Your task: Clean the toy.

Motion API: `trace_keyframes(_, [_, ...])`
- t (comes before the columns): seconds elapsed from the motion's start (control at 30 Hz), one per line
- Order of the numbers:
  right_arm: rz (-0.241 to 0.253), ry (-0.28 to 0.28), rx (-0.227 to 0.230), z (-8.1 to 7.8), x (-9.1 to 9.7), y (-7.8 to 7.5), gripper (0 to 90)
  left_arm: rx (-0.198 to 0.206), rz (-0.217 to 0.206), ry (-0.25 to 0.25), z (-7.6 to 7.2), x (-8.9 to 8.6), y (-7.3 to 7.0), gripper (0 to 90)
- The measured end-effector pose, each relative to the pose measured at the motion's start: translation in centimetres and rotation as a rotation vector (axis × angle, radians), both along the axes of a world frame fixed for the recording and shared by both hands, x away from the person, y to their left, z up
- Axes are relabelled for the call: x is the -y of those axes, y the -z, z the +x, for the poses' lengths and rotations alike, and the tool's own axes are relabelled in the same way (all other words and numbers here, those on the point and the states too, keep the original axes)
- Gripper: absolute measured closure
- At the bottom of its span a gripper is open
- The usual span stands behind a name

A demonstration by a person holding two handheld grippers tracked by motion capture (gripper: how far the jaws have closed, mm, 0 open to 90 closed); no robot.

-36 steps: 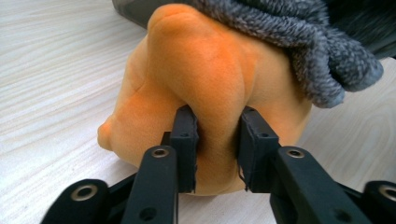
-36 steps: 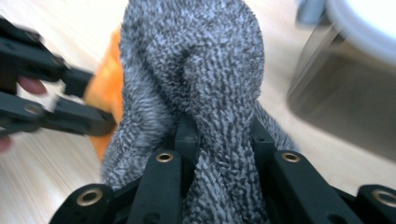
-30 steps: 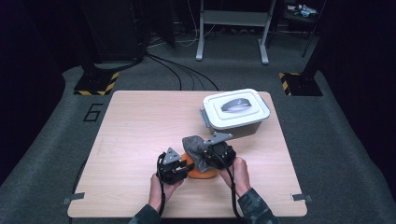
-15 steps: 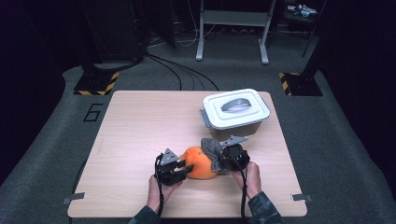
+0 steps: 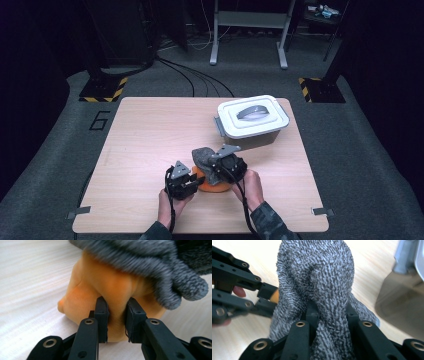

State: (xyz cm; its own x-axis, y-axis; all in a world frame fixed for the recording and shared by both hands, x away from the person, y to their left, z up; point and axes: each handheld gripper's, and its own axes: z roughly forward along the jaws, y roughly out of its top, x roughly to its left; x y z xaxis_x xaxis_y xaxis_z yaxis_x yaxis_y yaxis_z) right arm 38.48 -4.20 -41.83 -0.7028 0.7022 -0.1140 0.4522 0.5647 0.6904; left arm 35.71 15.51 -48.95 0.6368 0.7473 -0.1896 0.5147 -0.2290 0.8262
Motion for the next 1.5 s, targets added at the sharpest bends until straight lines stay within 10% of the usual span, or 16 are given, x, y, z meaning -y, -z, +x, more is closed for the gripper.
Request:
trace_keyframes(0.3, [0.012,0.108,-0.049,-0.1,4.7,2.1,72.9,0.032,0.074,0.031,0.2,0.5,-0.5,70.1])
trace_keyframes(0.4, [0.013,0.113,-0.044,0.0,4.0,2.5,73.2,0.052,0.128,0.021,0.0,1.0,-0.6,43.1])
trace_keyframes(0.57, [0.016,0.093,-0.016,-0.3,3.8,1.0,72.9,0.043,0.070,0.004,0.1,0.6,0.2,68.6])
trace_keyframes(0.8, [0.000,0.041,0.002,-0.3,1.6,0.4,73.0,0.010,0.037,-0.003,0.5,-0.1,0.4,72.6])
trace_keyframes(1.03, [0.013,0.128,-0.065,-0.2,5.7,2.7,72.9,0.030,0.061,0.017,0.6,0.3,0.3,72.3])
trace_keyframes(1.2, [0.007,0.136,-0.064,0.2,5.3,3.1,73.0,0.052,0.066,0.035,0.4,-0.3,-0.1,41.2])
trace_keyframes(1.5, [-0.007,0.135,-0.027,-0.5,4.7,1.6,72.8,-0.048,-0.070,0.020,0.7,-1.1,0.0,74.7])
